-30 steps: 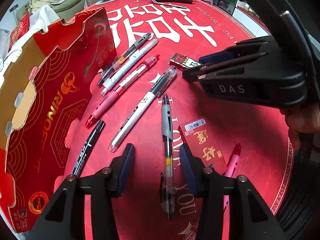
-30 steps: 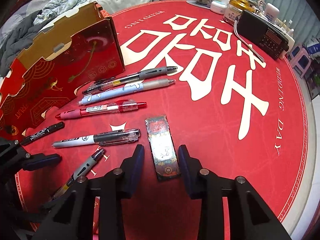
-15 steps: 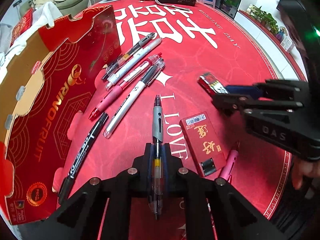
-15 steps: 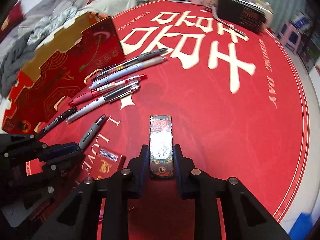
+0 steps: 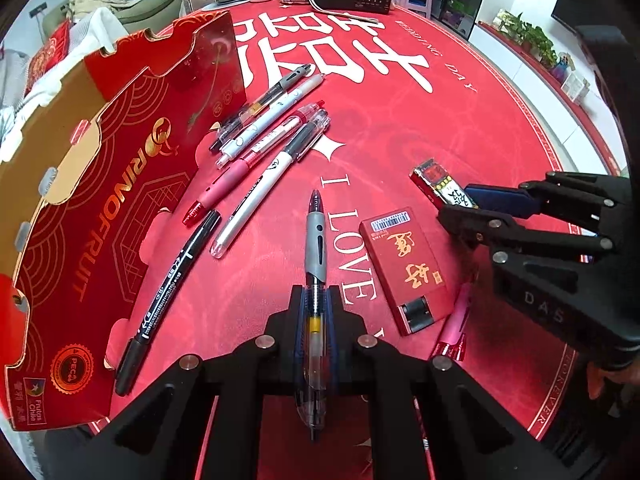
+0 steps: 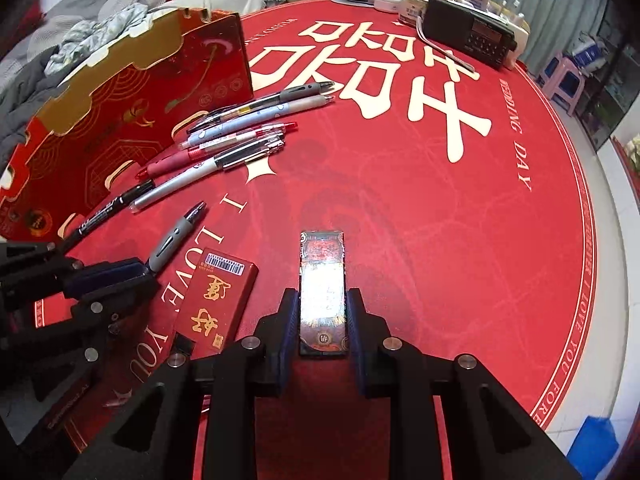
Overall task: Organize rigid objects
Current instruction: 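Close the left tool on the clear pen while the right tool grips the dark red box, then lift the clear pen and dark red box with both tools toward the cardboard box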
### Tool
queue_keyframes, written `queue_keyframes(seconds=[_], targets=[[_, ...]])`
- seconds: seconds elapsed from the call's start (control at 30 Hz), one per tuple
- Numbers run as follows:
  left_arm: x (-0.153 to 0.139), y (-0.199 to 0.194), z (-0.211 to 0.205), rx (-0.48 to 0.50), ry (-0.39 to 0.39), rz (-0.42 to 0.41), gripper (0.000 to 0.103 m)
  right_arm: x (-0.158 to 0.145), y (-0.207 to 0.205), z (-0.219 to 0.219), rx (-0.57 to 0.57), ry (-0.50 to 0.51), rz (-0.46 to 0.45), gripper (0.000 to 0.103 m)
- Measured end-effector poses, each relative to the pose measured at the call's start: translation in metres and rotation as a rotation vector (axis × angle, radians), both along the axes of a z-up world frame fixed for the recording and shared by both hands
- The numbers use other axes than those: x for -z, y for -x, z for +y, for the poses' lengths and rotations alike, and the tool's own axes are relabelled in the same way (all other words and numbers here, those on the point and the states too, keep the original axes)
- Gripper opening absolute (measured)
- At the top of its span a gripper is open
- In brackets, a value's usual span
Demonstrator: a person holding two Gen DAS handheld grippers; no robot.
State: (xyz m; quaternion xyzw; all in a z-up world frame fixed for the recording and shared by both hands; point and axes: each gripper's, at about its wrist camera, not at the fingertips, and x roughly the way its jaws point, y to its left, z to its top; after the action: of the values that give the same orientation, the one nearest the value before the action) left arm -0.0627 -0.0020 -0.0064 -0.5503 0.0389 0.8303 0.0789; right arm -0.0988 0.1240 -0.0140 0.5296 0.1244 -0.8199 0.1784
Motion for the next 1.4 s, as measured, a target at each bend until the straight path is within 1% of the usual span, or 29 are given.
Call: queue_keyframes(seconds=[0.13,0.3,0.67,1.13,1.4], targets=[[0.000,-0.001,0.001,0.000,0.004,0.004,0.010,0.000,0.001,0.000,0.010,-0.008,-0.009,0.025],[0.000,-0.008,-0.008,-0.033,0.001,0.024,0.010,0.000,-0.010,-0.001,0.018,-0.007,0.004,0.025],[0.001,-0.012,-0.005,-0.015,0.025,0.053,0.011,0.000,-0.013,0.000,0.038,0.002,0.012,0.025],[0.000,-0.014,-0.003,-0.005,0.041,0.068,0.011,0.000,-0.016,0.000,0.035,0.000,0.027,0.025],[0.000,-0.014,-0.003,-0.006,0.037,0.068,0.011,0.000,-0.015,0.000,0.042,0.002,0.028,0.025]])
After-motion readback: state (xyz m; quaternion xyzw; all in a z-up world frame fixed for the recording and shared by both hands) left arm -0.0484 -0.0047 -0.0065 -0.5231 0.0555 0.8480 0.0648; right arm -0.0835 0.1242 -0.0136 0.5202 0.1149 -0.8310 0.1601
